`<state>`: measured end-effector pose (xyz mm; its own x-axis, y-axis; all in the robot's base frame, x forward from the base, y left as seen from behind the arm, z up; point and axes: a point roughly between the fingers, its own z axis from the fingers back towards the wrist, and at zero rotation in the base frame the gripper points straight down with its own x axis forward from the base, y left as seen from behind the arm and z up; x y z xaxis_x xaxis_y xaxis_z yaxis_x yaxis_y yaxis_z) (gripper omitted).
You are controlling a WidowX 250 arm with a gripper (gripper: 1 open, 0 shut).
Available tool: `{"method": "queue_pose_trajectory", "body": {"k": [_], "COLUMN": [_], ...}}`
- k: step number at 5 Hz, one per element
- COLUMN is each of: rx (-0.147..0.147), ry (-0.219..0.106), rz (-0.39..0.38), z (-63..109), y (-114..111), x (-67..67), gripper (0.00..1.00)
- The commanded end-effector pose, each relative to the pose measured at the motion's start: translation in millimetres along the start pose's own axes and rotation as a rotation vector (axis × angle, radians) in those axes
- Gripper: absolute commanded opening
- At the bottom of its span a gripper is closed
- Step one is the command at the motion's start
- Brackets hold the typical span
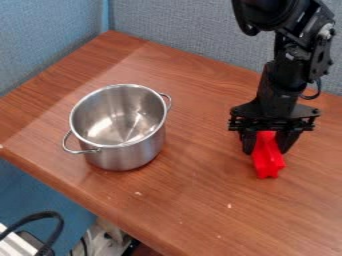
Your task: Put the red object in the metal pot
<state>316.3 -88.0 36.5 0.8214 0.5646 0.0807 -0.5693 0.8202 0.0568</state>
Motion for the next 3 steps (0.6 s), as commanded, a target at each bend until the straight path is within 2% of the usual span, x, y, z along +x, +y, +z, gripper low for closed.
{"method": "queue_pose_trajectory", "body": {"k": [1, 2, 3], "rx": [-0.017, -0.007, 0.018], "ry": [-0.025, -0.022, -0.015], "rz": [0.021, 0.042, 0.009], "z": [17.7, 22.9, 27.7], "y": [-8.5, -14.9, -7.4], "x": [1.6, 1.5, -4.4], "gripper": [0.00, 0.00, 0.00]}}
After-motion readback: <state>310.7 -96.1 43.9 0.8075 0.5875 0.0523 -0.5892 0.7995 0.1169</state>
